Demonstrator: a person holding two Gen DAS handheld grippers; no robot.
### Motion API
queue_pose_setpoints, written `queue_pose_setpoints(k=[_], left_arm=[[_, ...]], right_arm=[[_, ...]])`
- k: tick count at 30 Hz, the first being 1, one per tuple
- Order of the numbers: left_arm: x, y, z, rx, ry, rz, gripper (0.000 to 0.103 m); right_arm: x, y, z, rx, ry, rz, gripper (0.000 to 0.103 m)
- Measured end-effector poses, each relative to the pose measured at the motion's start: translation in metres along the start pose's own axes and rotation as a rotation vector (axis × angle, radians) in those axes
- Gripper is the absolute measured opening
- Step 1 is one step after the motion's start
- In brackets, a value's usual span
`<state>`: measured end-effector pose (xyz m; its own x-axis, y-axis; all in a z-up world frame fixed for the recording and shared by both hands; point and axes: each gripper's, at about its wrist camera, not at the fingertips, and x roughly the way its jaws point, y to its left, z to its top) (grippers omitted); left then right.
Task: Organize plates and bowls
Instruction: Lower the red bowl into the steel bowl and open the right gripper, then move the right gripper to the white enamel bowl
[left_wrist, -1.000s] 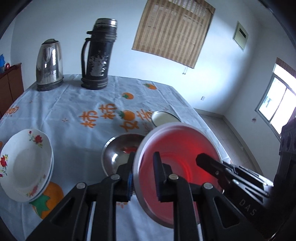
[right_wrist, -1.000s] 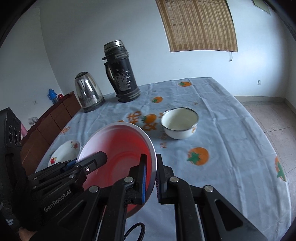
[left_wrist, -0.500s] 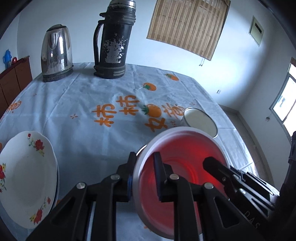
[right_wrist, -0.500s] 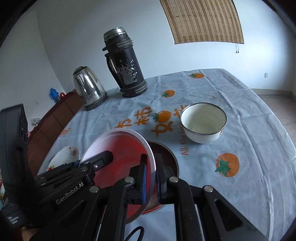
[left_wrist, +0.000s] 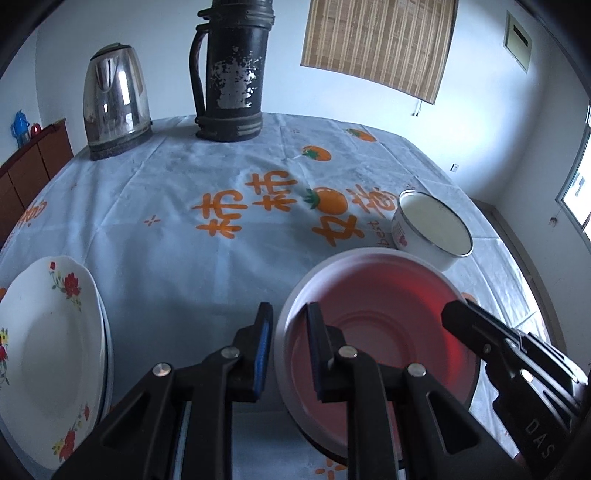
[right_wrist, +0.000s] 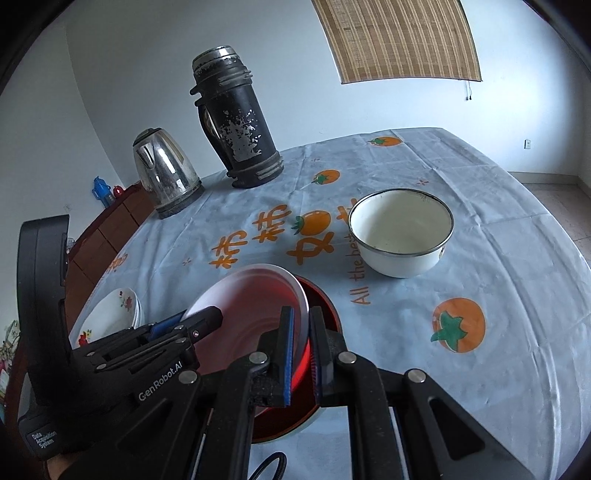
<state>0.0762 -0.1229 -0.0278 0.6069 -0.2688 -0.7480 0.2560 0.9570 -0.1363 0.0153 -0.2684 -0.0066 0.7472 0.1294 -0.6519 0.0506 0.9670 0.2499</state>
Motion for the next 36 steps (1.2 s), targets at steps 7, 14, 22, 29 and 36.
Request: queue_pose_setpoints(k=[7,14,22,29,36], left_arm=[[-0.011,0.001,-0.001,0.035,-0.085,0.111,0.075],[-0.029,0.005,-0.002,0.063,-0.217,0.21,0.095],[-0.025,0.007,-0.003,0.058,-0.217,0.226,0.097],[-0.022,0.01,-0.005,0.037,-0.207,0.217,0.098],[-0.022,0.012,-0.006,0.03,-0.204,0.22,0.098]], right_arm=[[-0.004,0.005,-0.003,-0.079,-0.057,-0.118,0.01],[-0.016,-0.008,-0.004,-0.008,-0.139,-0.071,0.048],[-0.021,-0.035,-0.002,0.121,-0.187,-0.102,0.059],[-0.022,-0.05,-0.002,0.19,-0.19,-0.106,0.059],[-0.022,-0.046,-0.001,0.159,-0.208,-0.136,0.059]])
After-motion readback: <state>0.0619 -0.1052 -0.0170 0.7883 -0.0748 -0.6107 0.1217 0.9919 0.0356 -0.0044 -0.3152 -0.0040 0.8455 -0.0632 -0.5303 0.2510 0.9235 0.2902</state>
